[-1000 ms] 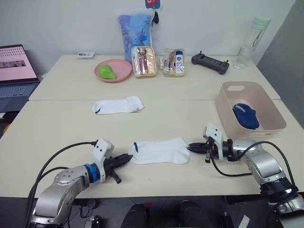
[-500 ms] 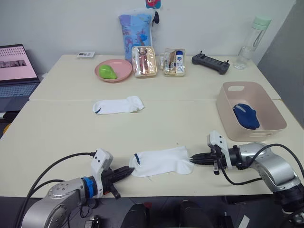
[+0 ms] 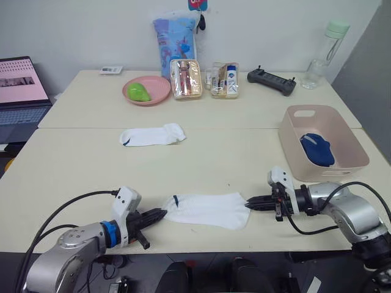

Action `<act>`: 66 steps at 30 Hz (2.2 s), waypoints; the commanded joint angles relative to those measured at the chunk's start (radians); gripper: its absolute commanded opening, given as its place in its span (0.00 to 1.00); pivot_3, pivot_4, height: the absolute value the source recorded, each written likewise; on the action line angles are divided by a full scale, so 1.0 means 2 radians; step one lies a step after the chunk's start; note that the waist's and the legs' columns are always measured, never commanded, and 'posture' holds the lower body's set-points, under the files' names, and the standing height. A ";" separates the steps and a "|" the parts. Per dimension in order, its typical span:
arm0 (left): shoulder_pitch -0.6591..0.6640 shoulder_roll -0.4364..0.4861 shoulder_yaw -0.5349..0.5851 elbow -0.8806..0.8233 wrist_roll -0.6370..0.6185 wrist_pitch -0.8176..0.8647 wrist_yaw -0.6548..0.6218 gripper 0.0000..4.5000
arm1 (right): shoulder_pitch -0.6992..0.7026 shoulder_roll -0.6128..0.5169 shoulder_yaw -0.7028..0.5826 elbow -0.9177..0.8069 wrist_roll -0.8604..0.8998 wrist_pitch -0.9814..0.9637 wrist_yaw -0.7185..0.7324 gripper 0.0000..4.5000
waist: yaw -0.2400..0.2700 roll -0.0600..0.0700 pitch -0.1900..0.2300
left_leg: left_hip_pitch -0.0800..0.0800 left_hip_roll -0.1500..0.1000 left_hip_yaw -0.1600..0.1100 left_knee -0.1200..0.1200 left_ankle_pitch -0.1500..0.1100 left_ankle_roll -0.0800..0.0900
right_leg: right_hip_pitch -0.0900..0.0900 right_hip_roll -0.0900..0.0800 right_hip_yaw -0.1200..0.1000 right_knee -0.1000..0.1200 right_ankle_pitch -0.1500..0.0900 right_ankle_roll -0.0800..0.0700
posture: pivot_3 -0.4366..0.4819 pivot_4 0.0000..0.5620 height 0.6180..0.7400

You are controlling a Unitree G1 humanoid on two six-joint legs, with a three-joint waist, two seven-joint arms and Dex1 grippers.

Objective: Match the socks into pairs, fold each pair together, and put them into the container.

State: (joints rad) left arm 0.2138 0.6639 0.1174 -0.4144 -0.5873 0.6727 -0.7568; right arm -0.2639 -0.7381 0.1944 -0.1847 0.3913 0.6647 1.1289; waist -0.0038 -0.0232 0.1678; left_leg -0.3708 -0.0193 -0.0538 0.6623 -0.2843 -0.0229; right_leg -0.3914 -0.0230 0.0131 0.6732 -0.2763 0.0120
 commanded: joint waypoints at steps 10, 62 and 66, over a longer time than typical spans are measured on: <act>0.021 0.020 0.055 -0.019 -0.021 -0.006 -0.016 0.60 | -0.024 -0.023 -0.026 0.025 -0.013 -0.059 0.012 0.62 | -0.001 0.000 0.001 | 0.000 0.000 0.000 0.000 0.000 0.000 | 0.000 0.000 0.000 0.000 0.000 0.000 | 0.48 0.27 1.00; -0.556 -0.118 -0.046 0.730 0.281 -0.411 0.024 0.01 | -0.109 0.155 -0.031 -0.053 -0.038 -0.064 -0.200 0.92 | -0.012 -0.003 0.002 | -0.010 -0.002 -0.001 0.003 0.000 0.000 | -0.010 -0.001 -0.001 0.004 0.001 0.001 | 0.48 0.27 1.00; -0.509 -0.128 -0.052 0.576 0.242 -0.330 -0.023 0.01 | -0.107 0.155 -0.026 -0.053 -0.043 -0.067 -0.199 0.92 | -0.012 -0.003 0.002 | -0.010 -0.002 -0.001 0.003 0.000 0.000 | -0.010 -0.001 -0.001 0.004 0.001 0.001 | 0.48 0.27 1.00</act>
State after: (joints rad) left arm -0.8174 0.4198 0.0119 0.8913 -0.0514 -0.0534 -0.7618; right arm -0.4611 -0.4271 0.1493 -0.2659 0.2970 0.5504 0.7265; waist -0.0278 -0.0287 0.1716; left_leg -0.3911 -0.0227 -0.0550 0.6686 -0.2833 -0.0234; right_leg -0.4119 -0.0251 0.0114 0.6813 -0.2733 0.0149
